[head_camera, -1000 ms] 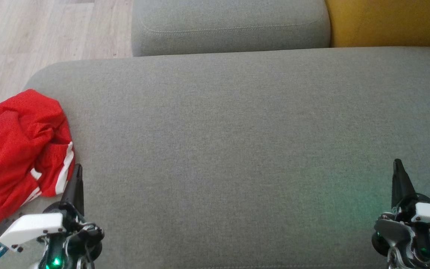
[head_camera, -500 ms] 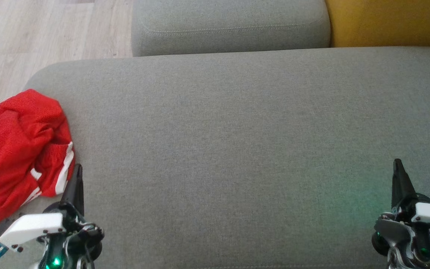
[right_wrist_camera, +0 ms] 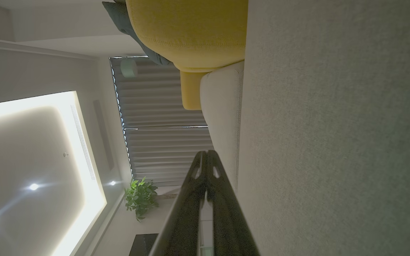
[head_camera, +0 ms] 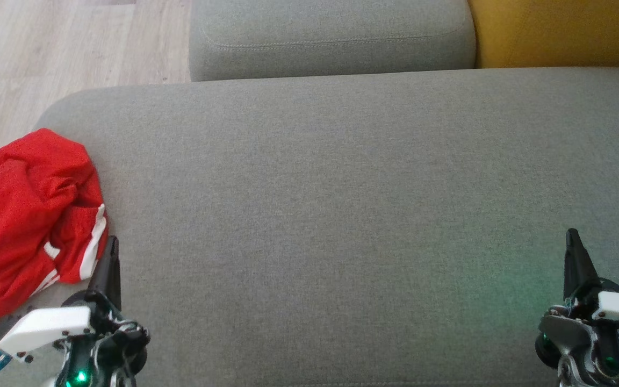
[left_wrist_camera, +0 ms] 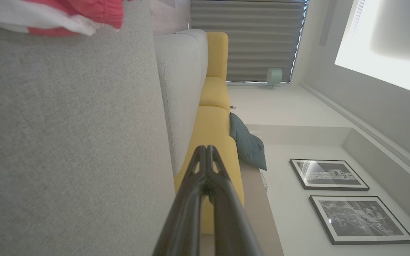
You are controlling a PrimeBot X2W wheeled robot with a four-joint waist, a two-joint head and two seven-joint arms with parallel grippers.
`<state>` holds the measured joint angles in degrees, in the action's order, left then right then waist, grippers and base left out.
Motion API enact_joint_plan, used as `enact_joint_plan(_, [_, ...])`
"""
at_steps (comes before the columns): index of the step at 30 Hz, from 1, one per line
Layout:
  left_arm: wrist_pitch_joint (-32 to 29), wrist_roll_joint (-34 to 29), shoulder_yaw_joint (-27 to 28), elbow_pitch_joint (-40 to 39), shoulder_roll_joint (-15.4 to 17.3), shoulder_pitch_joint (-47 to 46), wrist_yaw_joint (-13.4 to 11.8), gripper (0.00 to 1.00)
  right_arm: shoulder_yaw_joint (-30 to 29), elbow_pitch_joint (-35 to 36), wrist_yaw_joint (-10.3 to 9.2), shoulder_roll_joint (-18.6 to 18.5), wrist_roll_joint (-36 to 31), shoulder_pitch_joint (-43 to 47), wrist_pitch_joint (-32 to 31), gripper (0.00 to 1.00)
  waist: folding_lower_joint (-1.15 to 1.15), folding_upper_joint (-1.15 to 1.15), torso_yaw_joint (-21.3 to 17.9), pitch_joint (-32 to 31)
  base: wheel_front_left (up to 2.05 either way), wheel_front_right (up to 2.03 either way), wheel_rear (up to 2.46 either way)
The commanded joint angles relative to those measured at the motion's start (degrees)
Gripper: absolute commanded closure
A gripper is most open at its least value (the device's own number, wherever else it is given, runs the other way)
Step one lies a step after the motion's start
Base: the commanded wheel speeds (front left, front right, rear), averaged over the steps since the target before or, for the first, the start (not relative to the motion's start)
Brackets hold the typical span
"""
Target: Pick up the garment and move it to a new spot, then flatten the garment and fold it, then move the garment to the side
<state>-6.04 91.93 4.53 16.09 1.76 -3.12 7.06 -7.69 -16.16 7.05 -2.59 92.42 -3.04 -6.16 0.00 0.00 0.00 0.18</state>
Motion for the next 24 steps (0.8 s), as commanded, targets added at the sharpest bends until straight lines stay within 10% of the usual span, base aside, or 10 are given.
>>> enact_joint_plan(1, [-0.4,0.3,2.0,-2.1,1.1,-3.1,0.4,1.00,1.1,2.1,0.44,-0.3,-0.3,-3.2,-0.4,1.00,0.00,0.00,0.0,0.0,0.00,0.00,0.00])
enact_joint_plan(2, [-0.4,0.3,2.0,-2.1,1.1,-3.1,0.4,1.00,1.1,2.1,0.44,-0.3,-0.3,-3.2,-0.4,1.00,0.00,0.00,0.0,0.0,0.00,0.00,0.00])
enact_joint_plan(3, [0.0,0.0,0.0,0.0,0.0,0.0,0.0,0.00,0.0,0.0,0.00,0.0,0.0,0.0,0.0,0.00,0.00,0.00,0.0,0.0,0.00,0.00,0.00])
enact_joint_plan(24, [2.8,-6.4,-0.2,2.5,-0.6,1.6,0.0,0.00,2.3,-1.8,0.05,-0.3,-5.1,1.1,2.7,0.00,0.00,0.00,-0.1,0.0,0.00,0.00,0.00])
